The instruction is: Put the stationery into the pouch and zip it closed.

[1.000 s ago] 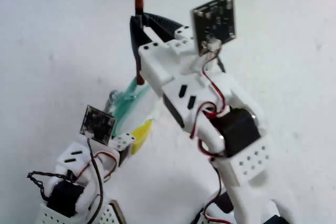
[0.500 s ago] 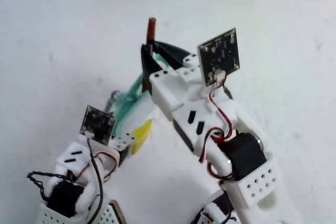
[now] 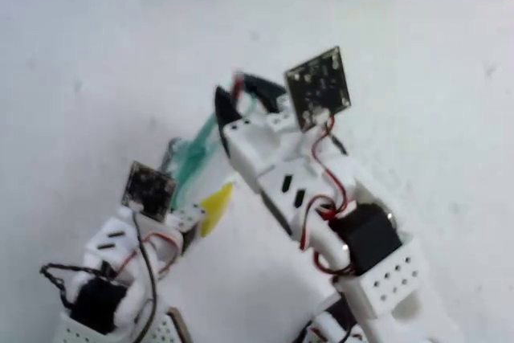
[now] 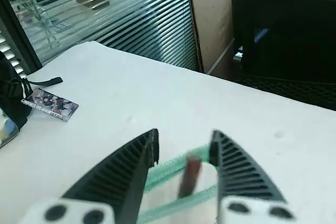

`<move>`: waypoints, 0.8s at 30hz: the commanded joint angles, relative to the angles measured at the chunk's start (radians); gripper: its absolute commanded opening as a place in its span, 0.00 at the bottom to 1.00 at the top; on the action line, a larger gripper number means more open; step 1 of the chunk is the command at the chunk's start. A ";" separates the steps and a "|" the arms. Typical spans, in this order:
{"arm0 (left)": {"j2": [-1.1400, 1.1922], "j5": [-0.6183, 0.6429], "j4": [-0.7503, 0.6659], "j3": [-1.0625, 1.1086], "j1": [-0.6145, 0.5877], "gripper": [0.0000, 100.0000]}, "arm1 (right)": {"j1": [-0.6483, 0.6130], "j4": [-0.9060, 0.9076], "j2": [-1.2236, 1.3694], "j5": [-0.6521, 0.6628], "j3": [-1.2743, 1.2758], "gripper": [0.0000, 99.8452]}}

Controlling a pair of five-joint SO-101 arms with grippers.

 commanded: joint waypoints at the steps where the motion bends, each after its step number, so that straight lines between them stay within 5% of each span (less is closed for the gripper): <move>1: 0.001 -0.012 -0.023 -0.034 -0.008 0.26 | -0.007 0.024 -0.001 0.000 -0.061 0.25; 7: 0.001 -0.009 -0.021 -0.037 -0.027 0.26 | 0.025 0.019 -0.008 0.002 -0.074 0.18; 12: 0.001 -0.005 -0.080 -0.044 -0.136 0.13 | 0.180 0.025 0.058 0.006 -0.100 0.15; 15: 0.001 -0.011 -0.095 -0.046 -0.148 0.02 | 0.249 0.042 0.159 0.115 -0.123 0.12; 20: 0.001 -0.002 -0.120 -0.054 -0.208 0.02 | 0.229 0.125 0.418 0.365 -0.138 0.07; 24: 0.001 0.123 -0.120 -0.078 -0.335 0.02 | 0.185 0.156 0.628 0.496 -0.193 0.06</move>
